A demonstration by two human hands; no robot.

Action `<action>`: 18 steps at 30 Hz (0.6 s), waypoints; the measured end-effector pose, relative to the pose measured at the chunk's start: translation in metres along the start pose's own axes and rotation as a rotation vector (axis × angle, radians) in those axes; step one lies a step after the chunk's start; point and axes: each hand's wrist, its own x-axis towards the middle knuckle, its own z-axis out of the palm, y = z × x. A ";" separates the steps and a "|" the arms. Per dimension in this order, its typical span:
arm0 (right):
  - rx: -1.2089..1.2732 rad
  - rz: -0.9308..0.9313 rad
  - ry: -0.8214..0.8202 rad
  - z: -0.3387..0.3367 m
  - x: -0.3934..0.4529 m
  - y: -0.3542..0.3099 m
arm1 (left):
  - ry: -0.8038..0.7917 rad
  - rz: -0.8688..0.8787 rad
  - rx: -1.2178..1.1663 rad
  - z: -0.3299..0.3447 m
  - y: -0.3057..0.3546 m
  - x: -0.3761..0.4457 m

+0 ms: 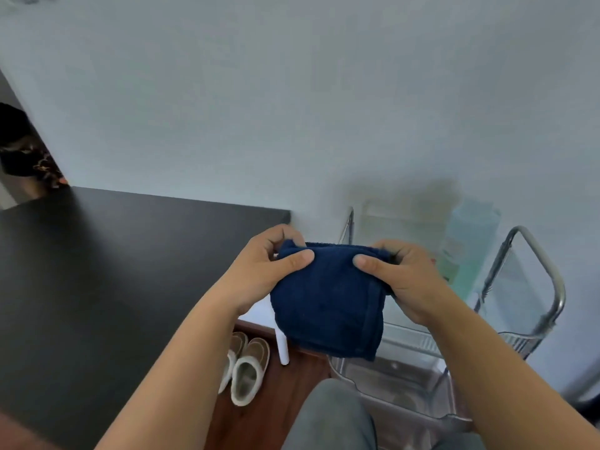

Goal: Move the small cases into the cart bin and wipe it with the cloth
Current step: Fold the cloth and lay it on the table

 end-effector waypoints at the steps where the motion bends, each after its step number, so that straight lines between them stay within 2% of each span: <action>1: -0.004 -0.011 -0.011 0.005 0.000 0.001 | 0.008 -0.008 0.033 -0.007 0.000 -0.004; 7: -0.084 -0.068 -0.079 0.019 -0.005 0.007 | -0.056 -0.020 0.332 -0.035 0.005 -0.014; 10: -0.163 -0.006 -0.121 0.020 -0.009 0.010 | -0.092 0.003 0.473 -0.039 0.011 -0.012; 18: -0.399 -0.038 -0.228 0.019 -0.018 0.024 | -0.180 0.106 0.515 -0.032 0.021 -0.005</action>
